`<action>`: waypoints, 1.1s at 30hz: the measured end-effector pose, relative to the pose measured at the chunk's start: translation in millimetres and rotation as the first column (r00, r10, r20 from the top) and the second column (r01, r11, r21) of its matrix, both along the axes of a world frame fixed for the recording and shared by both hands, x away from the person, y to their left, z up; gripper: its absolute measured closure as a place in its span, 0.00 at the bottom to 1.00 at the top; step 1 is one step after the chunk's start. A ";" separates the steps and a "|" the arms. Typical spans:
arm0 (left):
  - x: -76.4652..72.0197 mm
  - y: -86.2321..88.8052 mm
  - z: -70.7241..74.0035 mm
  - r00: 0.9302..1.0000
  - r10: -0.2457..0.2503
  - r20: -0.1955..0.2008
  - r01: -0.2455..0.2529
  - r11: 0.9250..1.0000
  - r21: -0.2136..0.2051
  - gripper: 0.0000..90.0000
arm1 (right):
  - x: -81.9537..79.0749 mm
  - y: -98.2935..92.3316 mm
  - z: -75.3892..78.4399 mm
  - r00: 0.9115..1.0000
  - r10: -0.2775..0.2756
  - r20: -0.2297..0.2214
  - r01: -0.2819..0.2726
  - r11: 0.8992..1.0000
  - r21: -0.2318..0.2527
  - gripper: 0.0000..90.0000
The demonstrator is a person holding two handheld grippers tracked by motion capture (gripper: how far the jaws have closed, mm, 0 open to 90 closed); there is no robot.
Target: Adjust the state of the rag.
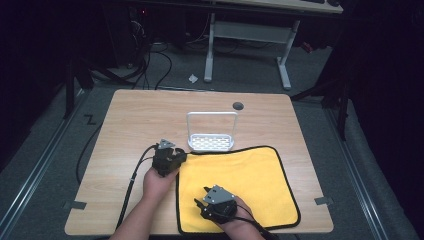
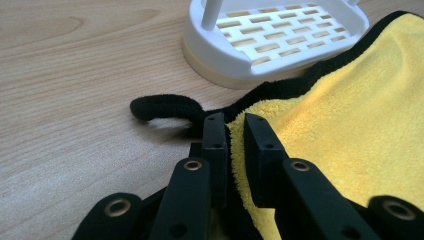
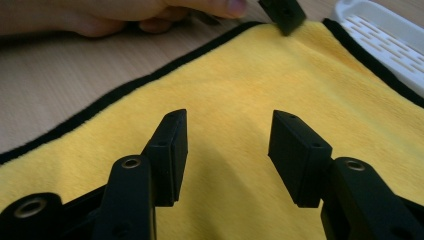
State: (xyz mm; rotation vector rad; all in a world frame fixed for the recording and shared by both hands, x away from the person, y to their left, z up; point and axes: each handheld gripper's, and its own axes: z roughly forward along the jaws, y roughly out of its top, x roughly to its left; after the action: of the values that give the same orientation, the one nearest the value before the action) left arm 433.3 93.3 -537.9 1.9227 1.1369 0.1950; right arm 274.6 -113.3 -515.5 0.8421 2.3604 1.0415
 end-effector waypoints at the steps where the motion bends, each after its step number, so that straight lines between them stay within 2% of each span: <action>1: 0.4 0.5 -0.1 1.000 -0.001 -0.001 0.001 1.000 -0.003 0.89 | -1.0 3.9 -0.4 1.000 0.010 -0.006 -0.010 1.000 0.004 0.56; 5: 1.2 1.5 -0.4 1.000 0.006 -0.009 -0.006 1.000 -0.017 0.89 | -6.4 18.7 -0.3 0.998 0.066 -0.014 -0.066 0.998 -0.004 0.57; 10: 1.6 3.6 -0.6 1.000 0.016 -0.015 -0.016 0.999 -0.033 0.88 | -12.2 32.9 1.7 0.992 0.118 -0.033 -0.117 0.993 0.018 0.56; 12: 1.6 4.3 -0.7 1.000 0.020 -0.018 -0.020 0.999 -0.039 0.88 | -14.7 37.6 2.2 0.989 0.142 -0.040 -0.141 0.990 0.023 0.55; 15: 1.5 5.3 -1.1 0.999 0.023 -0.023 -0.025 0.998 -0.051 0.88 | -17.7 43.9 2.2 0.981 0.177 -0.084 -0.173 0.983 0.057 0.55; 19: 1.5 5.7 -1.1 0.999 0.027 -0.027 -0.028 0.998 -0.053 0.88 | -21.3 51.8 -3.2 0.972 0.215 -0.097 -0.212 0.976 0.037 0.55; 27: 1.6 6.2 -1.3 0.999 0.027 -0.030 -0.029 0.998 -0.057 0.87 | -23.7 54.7 -14.4 0.970 0.208 -0.122 -0.213 0.977 -0.028 0.58; 28: 1.6 6.3 -1.3 0.999 0.026 -0.031 -0.028 0.998 -0.057 0.87 | -23.0 53.2 -15.6 0.970 0.210 -0.122 -0.214 0.977 -0.013 0.59; 33: 1.6 6.5 -1.4 0.999 0.025 -0.031 -0.026 0.998 -0.059 0.87 | -22.6 49.0 -15.3 0.976 0.185 -0.115 -0.188 0.982 -0.016 0.77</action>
State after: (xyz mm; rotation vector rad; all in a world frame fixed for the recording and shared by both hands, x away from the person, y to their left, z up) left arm 434.9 99.7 -539.2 1.8655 1.1751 0.1450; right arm 251.9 -64.2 -530.8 0.6970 2.5836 1.0571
